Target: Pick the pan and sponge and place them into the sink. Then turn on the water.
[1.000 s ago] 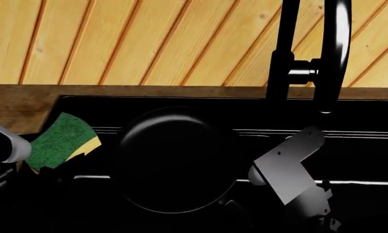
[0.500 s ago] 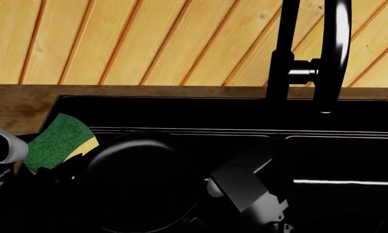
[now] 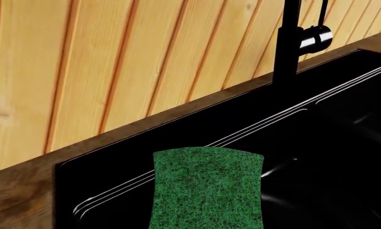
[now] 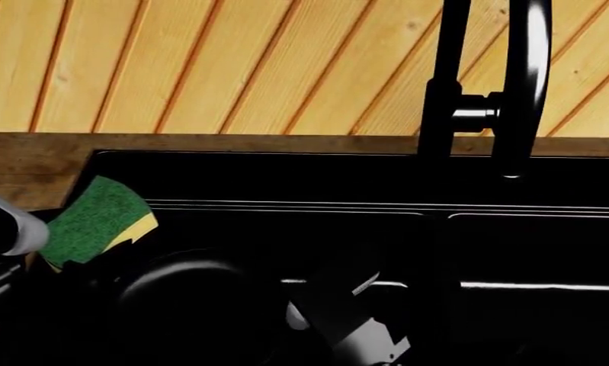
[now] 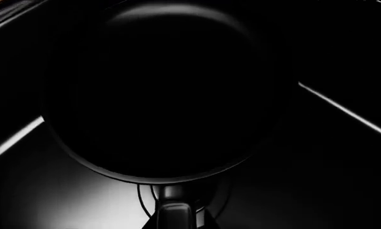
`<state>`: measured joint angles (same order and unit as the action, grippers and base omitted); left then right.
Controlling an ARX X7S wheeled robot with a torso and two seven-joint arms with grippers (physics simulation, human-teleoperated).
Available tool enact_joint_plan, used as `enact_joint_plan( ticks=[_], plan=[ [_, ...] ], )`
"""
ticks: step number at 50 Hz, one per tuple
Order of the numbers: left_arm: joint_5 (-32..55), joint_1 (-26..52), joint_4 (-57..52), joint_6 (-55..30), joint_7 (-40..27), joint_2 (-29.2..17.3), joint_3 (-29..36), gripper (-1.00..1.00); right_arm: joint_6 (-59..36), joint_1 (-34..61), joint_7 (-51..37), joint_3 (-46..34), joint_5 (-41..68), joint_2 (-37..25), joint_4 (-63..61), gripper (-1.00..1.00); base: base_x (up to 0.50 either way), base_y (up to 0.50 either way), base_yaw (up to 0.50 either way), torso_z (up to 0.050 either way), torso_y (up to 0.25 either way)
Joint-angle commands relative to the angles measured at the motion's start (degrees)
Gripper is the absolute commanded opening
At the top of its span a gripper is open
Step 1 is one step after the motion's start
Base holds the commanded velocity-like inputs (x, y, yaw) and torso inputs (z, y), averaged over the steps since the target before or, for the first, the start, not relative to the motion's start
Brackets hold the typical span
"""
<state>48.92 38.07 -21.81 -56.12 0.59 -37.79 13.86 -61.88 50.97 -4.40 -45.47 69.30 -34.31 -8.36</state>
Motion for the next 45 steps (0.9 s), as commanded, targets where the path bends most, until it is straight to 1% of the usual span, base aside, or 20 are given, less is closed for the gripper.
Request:
enact_joint_plan(
  ticks=[1, 2, 4, 5, 11, 13, 17, 23, 27, 28, 29, 31, 33, 37, 42, 45],
  plan=[
    [0.1, 0.5, 0.7, 0.2, -1.1, 1.1, 0.7, -1.0, 0.2, 0.5, 1.8, -0.1, -1.1, 1.8, 2.3, -1.0, 0.0, 0.0, 0.0, 0.0, 0.0],
    [0.1, 0.6, 0.7, 0.2, -1.2, 1.2, 0.8, -1.0, 0.4, 0.4, 2.3, -0.6, -1.5, 2.1, 2.8, -1.0, 0.0, 0.0, 0.0, 0.0, 0.01],
    [0.9, -0.4, 0.4, 0.7, 0.0, -0.7, -0.6, -1.0, 0.8, 0.5, 2.9, -1.1, -2.3, 2.7, 3.7, -1.0, 0.0, 0.0, 0.0, 0.005, 0.0],
    [1.1, -0.5, 0.3, 0.7, 0.2, -0.9, -0.8, -1.0, 1.0, 0.5, 3.1, -1.2, -2.5, 3.0, 4.1, -1.0, 0.0, 0.0, 0.0, 0.0, 0.0],
    [1.2, -1.0, 0.3, 1.0, 0.3, -1.2, -1.0, -1.0, 2.3, 0.3, 5.0, -2.6, -4.3, 4.3, 7.0, -1.0, 0.0, 0.0, 0.0, 0.0, 0.002],
    [0.9, -0.6, 0.4, 0.8, -0.4, -0.2, -0.3, -1.0, 3.0, 0.2, 5.9, -3.2, -5.2, 4.8, 8.3, -1.0, 0.0, 0.0, 0.0, 0.0, 0.0],
    [1.0, -1.5, 0.7, 1.6, 0.8, -1.5, -0.9, -1.0, 4.6, 0.2, 7.9, -4.2, -7.0, 5.8, 10.9, -1.0, 0.0, 0.0, 0.0, 0.0, 0.0],
    [1.3, -1.6, 0.6, 1.5, 0.8, -1.9, -1.2, -1.0, 6.8, 0.2, 10.9, -6.1, -9.5, 7.6, 14.6, -1.0, 0.0, 0.0, 0.0, 0.002, 0.002],
    [1.1, -0.7, 0.9, 1.0, 0.4, -1.3, -0.6, -1.0, 8.4, -0.5, 12.8, -7.6, -11.2, 9.0, 17.6, -1.0, 0.0, 0.0, 0.0, 0.0, 0.003],
    [0.8, 0.0, 0.8, 0.5, -0.8, 0.1, 0.3, -1.0, 8.5, -0.4, 13.0, -7.7, -11.3, 9.2, 18.0, -1.0, 0.0, 0.0, 0.0, 0.0, 0.0],
    [1.2, -0.5, 0.5, 0.9, 0.1, -1.0, -0.4, -1.0, 9.0, -0.4, 13.5, -8.0, -11.7, 9.5, 18.8, -1.0, 0.0, 0.0, 0.0, 0.0, 0.0],
    [1.2, -1.2, 0.6, 1.4, 0.7, -1.8, -0.8, -1.0, 9.7, -0.4, 14.3, -8.4, -12.4, 10.1, 20.2, -1.0, 0.0, 0.0, 0.0, 0.0, 0.0],
    [0.6, -1.0, 1.0, 1.5, 0.3, -1.0, -0.1, -1.0, 10.3, -0.3, 15.0, -8.7, -13.0, 10.7, 21.6, -1.0, 0.0, 0.0, 0.0, 0.0, 0.005],
    [0.9, -1.0, 0.8, 1.3, 0.1, -1.0, -0.2, -1.0, 11.4, 0.2, 16.4, -9.4, -14.1, 11.8, 24.1, -1.0, 0.0, 0.0, 0.0, 0.0, 0.0],
    [0.7, -1.5, 1.3, 2.1, 0.7, -1.4, -0.3, -1.0, 11.6, 0.0, 17.4, -10.2, -14.5, 12.3, 25.0, -1.0, 0.0, 0.0, 0.0, 0.0, 0.0],
    [0.5, -1.0, 1.4, 1.7, 0.0, -0.5, 0.3, -1.0, 11.4, -0.1, 17.0, -9.8, -14.1, 12.2, 24.8, -1.0, 0.0, 0.0, 0.0, 0.0, 0.0]
  ],
)
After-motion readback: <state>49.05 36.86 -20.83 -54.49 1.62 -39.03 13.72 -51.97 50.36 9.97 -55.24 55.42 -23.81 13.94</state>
